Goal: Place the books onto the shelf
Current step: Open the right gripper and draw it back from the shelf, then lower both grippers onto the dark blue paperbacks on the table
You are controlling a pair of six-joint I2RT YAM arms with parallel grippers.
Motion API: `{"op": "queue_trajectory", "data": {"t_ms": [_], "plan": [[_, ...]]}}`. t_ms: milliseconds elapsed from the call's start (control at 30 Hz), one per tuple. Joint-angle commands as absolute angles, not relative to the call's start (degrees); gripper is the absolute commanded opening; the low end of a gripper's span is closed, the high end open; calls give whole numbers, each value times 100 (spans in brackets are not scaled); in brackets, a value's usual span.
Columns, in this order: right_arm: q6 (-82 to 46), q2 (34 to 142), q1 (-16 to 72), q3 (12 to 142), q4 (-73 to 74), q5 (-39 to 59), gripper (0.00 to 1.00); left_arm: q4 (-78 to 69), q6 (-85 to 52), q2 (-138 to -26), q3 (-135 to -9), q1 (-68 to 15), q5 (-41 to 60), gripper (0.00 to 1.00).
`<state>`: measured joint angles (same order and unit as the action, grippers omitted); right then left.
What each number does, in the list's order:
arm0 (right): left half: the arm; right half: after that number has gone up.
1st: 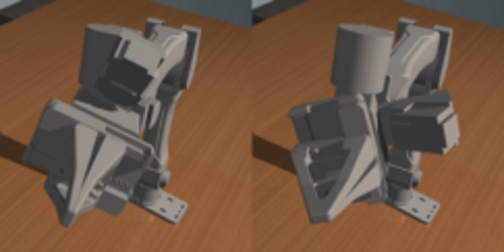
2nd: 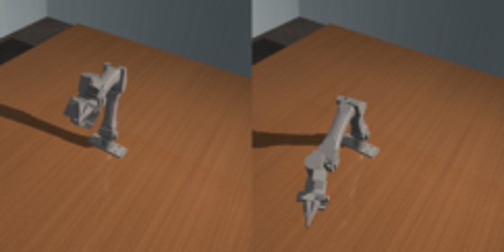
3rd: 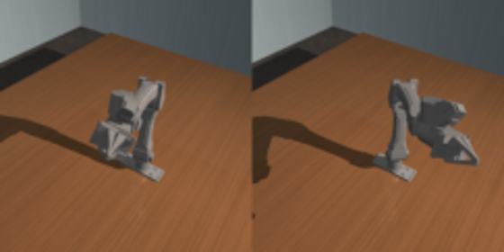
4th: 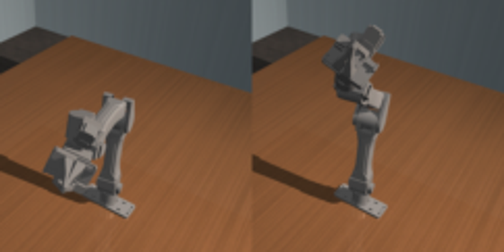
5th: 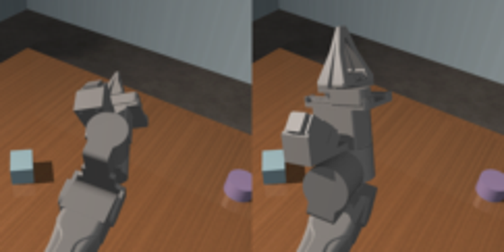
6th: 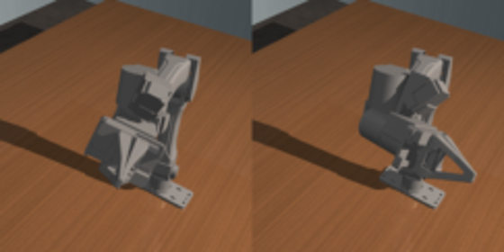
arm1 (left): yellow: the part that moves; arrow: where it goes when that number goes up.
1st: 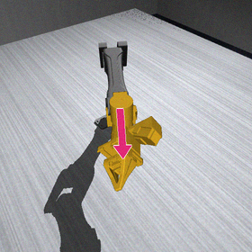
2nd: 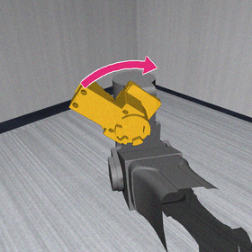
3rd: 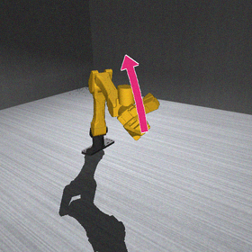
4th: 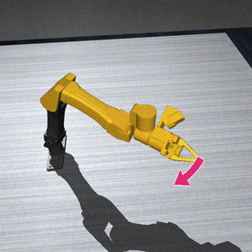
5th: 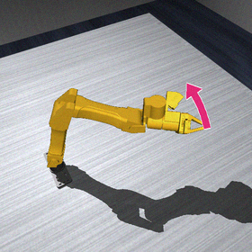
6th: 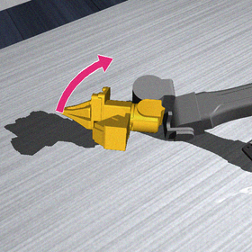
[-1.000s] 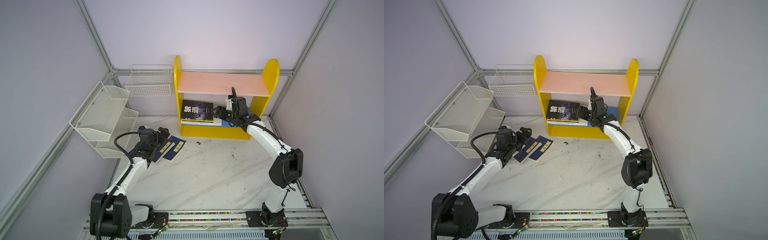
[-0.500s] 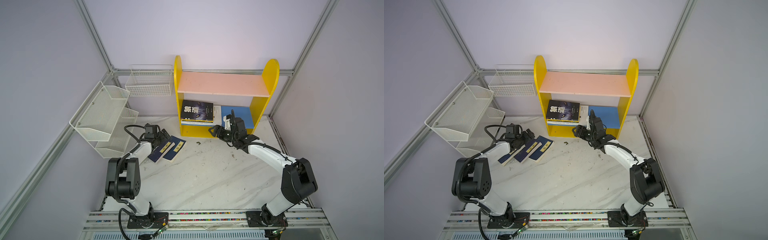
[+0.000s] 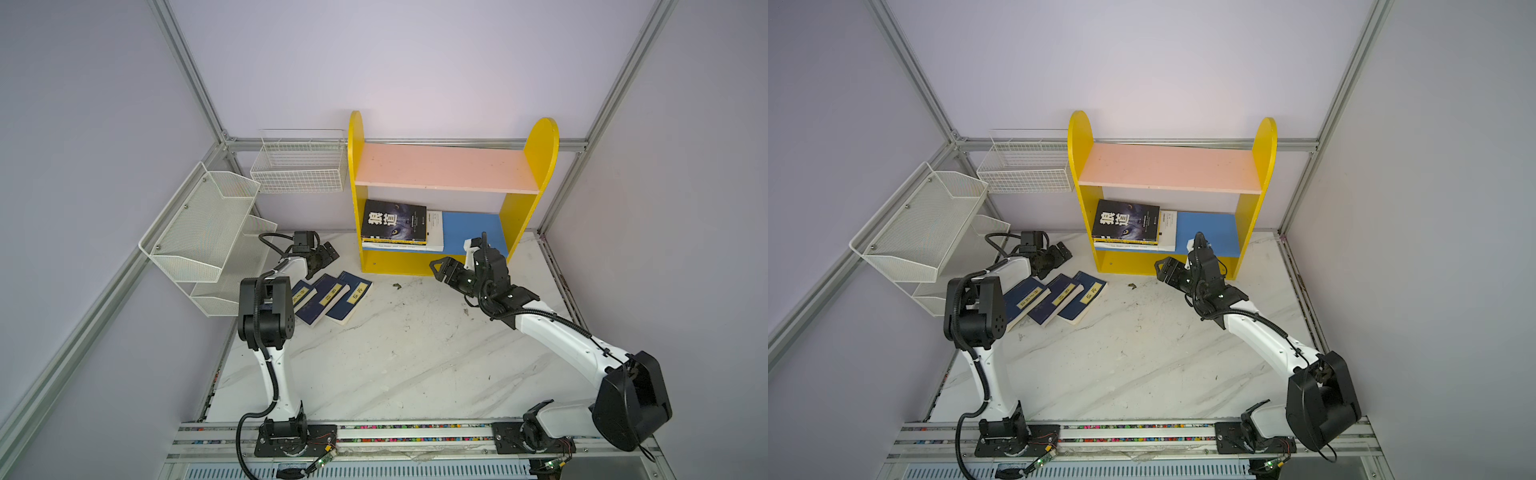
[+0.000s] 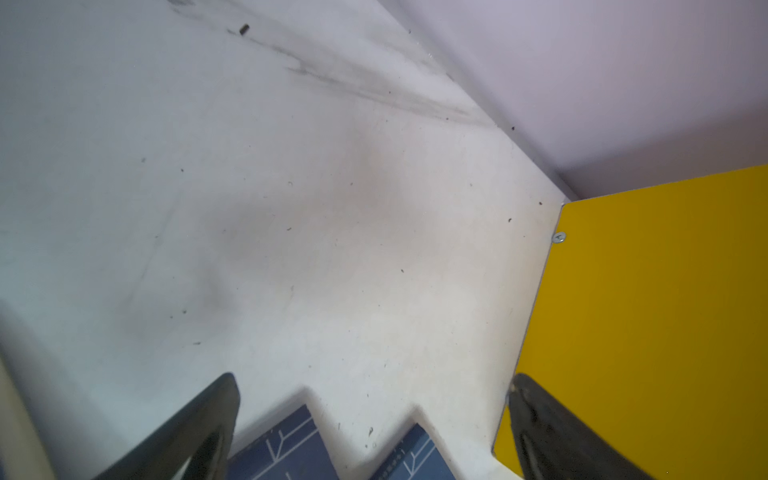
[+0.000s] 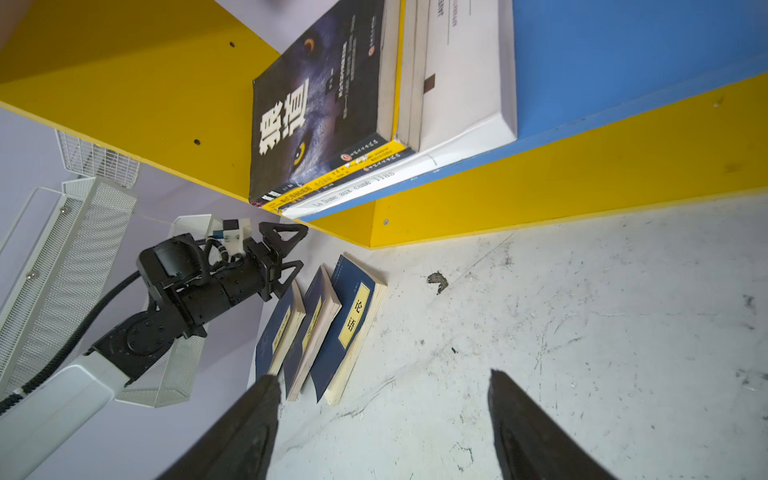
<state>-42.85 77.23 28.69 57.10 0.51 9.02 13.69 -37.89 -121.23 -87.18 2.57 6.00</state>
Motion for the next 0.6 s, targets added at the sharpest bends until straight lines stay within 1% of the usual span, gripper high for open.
{"op": "queue_trajectory", "data": {"t_ms": [0,133,267,400,567], "plan": [[-4512,7461,2909,5536,-50,515,81,1642,-3846,-12167,-9213,290,829,100],[-4544,7389,2909,5480,-84,380,81,1790,-3916,-12227,-8997,281,1127,100],[-4493,7531,2909,5561,-132,398,81,1784,-4104,-12009,-8434,226,1536,99],[-4428,7722,2912,5625,-42,526,81,1599,-4294,-11566,-7554,-97,1807,99],[-4346,8025,2909,5633,51,717,81,985,-4873,-11059,-6502,-729,2189,99]]}}
